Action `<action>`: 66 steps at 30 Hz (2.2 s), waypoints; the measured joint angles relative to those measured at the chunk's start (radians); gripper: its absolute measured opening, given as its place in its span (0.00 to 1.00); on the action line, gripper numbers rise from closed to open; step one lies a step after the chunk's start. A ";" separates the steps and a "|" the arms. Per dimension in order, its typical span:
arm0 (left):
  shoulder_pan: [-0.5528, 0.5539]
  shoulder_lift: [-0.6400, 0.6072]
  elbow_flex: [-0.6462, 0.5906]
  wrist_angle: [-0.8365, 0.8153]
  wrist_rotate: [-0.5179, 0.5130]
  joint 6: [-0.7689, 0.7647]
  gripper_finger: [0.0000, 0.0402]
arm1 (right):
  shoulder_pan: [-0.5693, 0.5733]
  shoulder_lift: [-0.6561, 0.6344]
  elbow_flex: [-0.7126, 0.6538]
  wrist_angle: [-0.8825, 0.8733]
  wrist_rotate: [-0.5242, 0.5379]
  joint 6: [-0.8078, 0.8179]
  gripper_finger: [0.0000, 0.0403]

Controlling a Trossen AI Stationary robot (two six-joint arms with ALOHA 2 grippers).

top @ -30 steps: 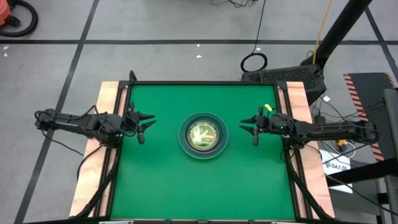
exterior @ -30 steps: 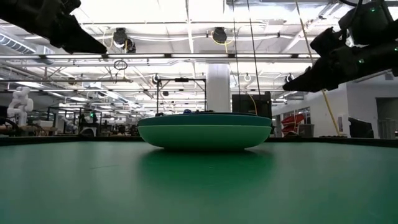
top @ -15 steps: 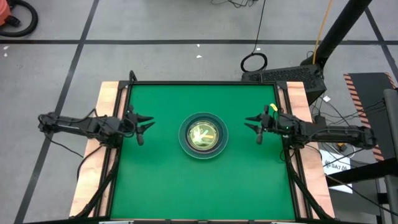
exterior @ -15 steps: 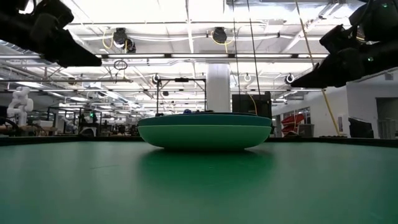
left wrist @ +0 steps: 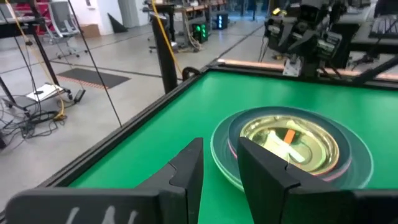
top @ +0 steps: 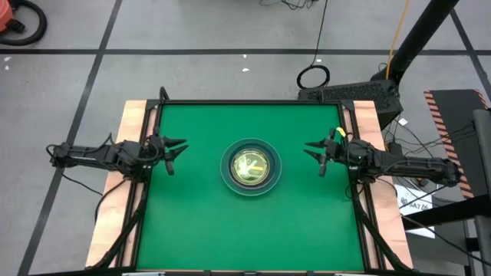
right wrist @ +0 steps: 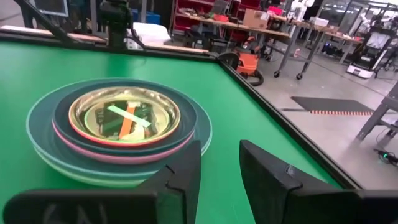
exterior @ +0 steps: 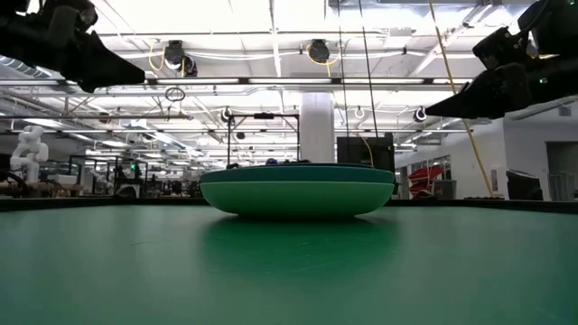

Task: Stack plastic plates
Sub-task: Return to Home Position

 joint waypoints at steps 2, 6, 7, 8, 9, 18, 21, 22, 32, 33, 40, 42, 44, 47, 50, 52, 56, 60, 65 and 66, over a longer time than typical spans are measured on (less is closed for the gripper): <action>0.002 0.000 -0.028 0.039 0.000 -0.001 0.26 | 0.000 -0.011 0.000 -0.021 -0.001 0.001 0.25; 0.002 0.000 -0.123 0.155 0.008 -0.018 0.26 | 0.000 -0.048 -0.018 -0.024 -0.002 0.012 0.25; 0.002 0.000 -0.140 0.187 0.009 -0.018 0.26 | 0.000 -0.060 -0.035 -0.003 -0.002 0.009 0.25; 0.002 0.000 -0.154 0.219 0.009 -0.015 0.26 | 0.000 -0.070 -0.054 0.025 -0.002 0.005 0.25; 0.002 0.000 -0.166 0.247 0.016 -0.011 0.26 | 0.000 -0.082 -0.075 0.046 -0.002 0.002 0.25; 0.002 0.000 -0.265 0.350 0.065 -0.019 0.26 | -0.001 -0.123 -0.106 0.021 0.007 -0.009 0.25; 0.002 0.002 -0.264 0.319 0.059 -0.012 0.26 | -0.002 -0.119 -0.106 0.004 0.051 -0.029 0.25; 0.002 0.002 -0.264 0.314 0.059 -0.002 0.26 | -0.002 -0.120 -0.107 0.003 0.053 -0.034 0.25; 0.002 0.002 -0.264 0.346 0.021 -0.010 0.26 | -0.002 -0.119 -0.109 -0.002 0.052 -0.036 0.25; 0.002 0.002 -0.264 0.341 0.021 -0.002 0.26 | -0.002 -0.120 -0.109 -0.001 0.052 -0.038 0.25; 0.002 0.002 -0.264 0.338 0.021 0.032 0.26 | -0.002 -0.120 -0.109 -0.001 0.052 -0.037 0.25; 0.002 0.002 -0.264 0.338 0.021 0.032 0.26 | 0.003 -0.123 -0.109 -0.002 0.054 -0.037 0.25; 0.002 0.002 -0.264 0.338 0.021 0.034 0.26 | 0.012 -0.134 -0.109 -0.001 0.053 -0.036 0.25; 0.002 0.002 -0.264 0.339 0.021 0.034 0.26 | 0.016 -0.166 -0.110 -0.002 0.051 -0.037 0.25; 0.002 0.002 -0.264 0.338 0.021 0.034 0.26 | 0.019 -0.213 -0.111 -0.001 0.053 -0.040 0.25; 0.002 0.002 -0.264 0.338 0.021 0.034 0.26 | 0.024 -0.240 -0.111 -0.001 0.054 -0.062 0.25; 0.002 0.002 -0.264 0.338 0.021 0.034 0.26 | 0.042 -0.262 -0.111 -0.012 0.054 -0.062 0.25; 0.002 0.002 -0.264 0.340 0.021 0.033 0.26 | 0.045 -0.268 -0.111 -0.013 0.055 -0.033 0.25; 0.002 0.002 -0.264 0.338 0.022 0.033 0.26 | 0.045 -0.272 -0.111 -0.014 0.055 0.030 0.25; 0.002 0.002 -0.264 0.338 0.022 0.033 0.26 | 0.045 -0.272 -0.111 -0.014 0.055 0.053 0.25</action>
